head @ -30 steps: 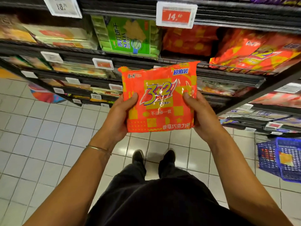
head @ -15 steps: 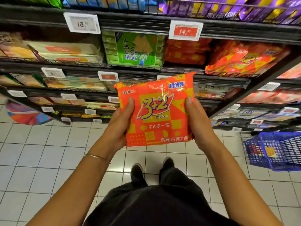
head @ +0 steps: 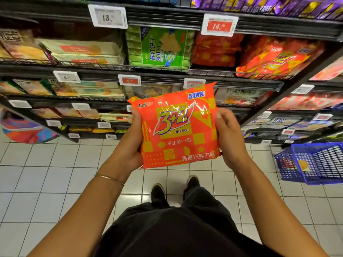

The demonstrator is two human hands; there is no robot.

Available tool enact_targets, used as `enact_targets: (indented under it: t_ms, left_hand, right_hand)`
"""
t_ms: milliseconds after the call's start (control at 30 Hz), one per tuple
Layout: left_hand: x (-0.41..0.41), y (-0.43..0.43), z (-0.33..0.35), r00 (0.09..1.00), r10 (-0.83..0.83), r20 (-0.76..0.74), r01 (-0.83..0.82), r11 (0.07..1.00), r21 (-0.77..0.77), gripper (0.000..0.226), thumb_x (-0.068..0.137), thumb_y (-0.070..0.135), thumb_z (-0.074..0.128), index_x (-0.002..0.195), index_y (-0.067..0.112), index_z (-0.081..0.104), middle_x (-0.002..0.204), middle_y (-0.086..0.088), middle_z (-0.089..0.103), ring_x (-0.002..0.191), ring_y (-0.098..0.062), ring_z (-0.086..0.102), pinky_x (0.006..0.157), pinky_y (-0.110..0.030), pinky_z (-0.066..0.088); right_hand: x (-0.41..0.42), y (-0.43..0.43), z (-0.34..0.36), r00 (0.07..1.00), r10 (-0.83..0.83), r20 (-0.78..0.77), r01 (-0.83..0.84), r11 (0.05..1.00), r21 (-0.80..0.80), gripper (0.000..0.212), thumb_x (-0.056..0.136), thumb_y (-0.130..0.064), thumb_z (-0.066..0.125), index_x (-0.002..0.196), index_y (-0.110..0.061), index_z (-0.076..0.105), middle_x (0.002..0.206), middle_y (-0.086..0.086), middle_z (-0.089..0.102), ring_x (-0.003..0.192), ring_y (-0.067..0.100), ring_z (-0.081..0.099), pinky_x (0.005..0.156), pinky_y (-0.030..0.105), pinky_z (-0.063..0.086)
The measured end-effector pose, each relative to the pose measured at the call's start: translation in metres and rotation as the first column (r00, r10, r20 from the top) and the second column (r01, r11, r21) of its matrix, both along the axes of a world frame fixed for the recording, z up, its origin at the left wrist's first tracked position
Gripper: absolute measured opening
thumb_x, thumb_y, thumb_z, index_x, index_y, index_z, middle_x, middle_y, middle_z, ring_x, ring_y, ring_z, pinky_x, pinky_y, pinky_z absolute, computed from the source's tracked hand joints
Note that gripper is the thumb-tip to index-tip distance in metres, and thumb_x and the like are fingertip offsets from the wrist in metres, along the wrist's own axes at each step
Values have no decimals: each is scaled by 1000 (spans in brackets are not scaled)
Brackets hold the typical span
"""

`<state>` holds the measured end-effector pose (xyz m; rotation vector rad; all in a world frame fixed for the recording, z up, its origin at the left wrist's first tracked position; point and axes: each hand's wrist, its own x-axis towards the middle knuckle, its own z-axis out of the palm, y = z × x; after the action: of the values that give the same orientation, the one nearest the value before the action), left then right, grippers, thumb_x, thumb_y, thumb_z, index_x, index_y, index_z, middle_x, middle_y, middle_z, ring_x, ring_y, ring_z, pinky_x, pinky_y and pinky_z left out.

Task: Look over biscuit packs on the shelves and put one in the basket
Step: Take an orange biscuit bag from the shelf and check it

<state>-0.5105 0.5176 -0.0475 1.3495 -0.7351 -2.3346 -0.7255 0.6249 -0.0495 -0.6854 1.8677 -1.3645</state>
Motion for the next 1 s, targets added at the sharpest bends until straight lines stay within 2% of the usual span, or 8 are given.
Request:
enact_targets:
  t_ms: [100,267,367,533,667,767,867,1000]
  left_hand:
    - [5,2,3,1000,14,19,-14,1000,-4,73,84,89,38,106,35,83,116,-11,79,100,-36,78,65,-52,63]
    - [19,8,-2,996,84,-32,-86,994,-64,62,104,66,37,127,23,76,130,-12,73,115,-35,73,84,-52,63]
    - [23,12,-3,994,108,-7,-108,990,-93,56,109,53,36,112,20,82,118,-15,78,101,-33,78,70,-47,65]
    - [16,7,-5,976,75,206,-2,943,-333,32,108,31,48,108,13,74,92,-12,79,76,-26,78,58,-38,62]
    - [15,2,-6,944,54,327,106,885,-453,41,110,27,40,109,2,72,102,-20,78,95,-42,75,84,-55,62]
    - [17,-1,-6,958,55,283,61,922,-383,40,107,20,39,120,-8,64,116,-32,70,110,-54,67,98,-68,52]
    - [20,-4,-5,982,54,183,3,955,-298,39,104,13,42,131,-13,55,132,-38,60,109,-51,66,102,-67,49]
    - [25,-5,-4,991,86,101,-57,963,-263,37,104,12,46,133,-11,55,135,-36,60,112,-48,65,102,-65,53]
  right_hand:
    - [2,6,-5,997,-54,-47,54,999,0,21,109,-39,49,92,-28,51,77,-20,71,68,-3,70,52,14,50]
    - [1,14,-12,996,-88,6,87,993,82,23,107,-38,46,89,-26,54,84,-6,70,69,5,69,66,32,51]
    - [-1,19,-14,987,-149,58,142,984,107,25,109,-34,44,88,-26,56,81,-4,69,70,10,68,67,34,51]
    - [0,21,-12,981,-163,108,149,981,124,31,110,-34,44,83,-24,55,70,-7,63,67,14,63,67,34,51]
    - [-2,23,-7,982,-137,134,122,986,114,31,110,-34,44,83,-22,54,66,-10,64,63,10,63,64,31,52]
    - [-4,23,-4,981,-129,142,115,988,100,30,110,-35,45,84,-23,54,68,-9,65,65,10,65,70,36,51]
    - [-2,26,-3,985,-124,119,119,992,46,29,105,-49,48,82,-35,59,75,-10,68,73,11,68,73,38,53]
    - [2,27,-1,979,-141,150,140,990,17,27,90,-58,50,70,-46,64,78,-10,70,76,13,69,72,38,53]
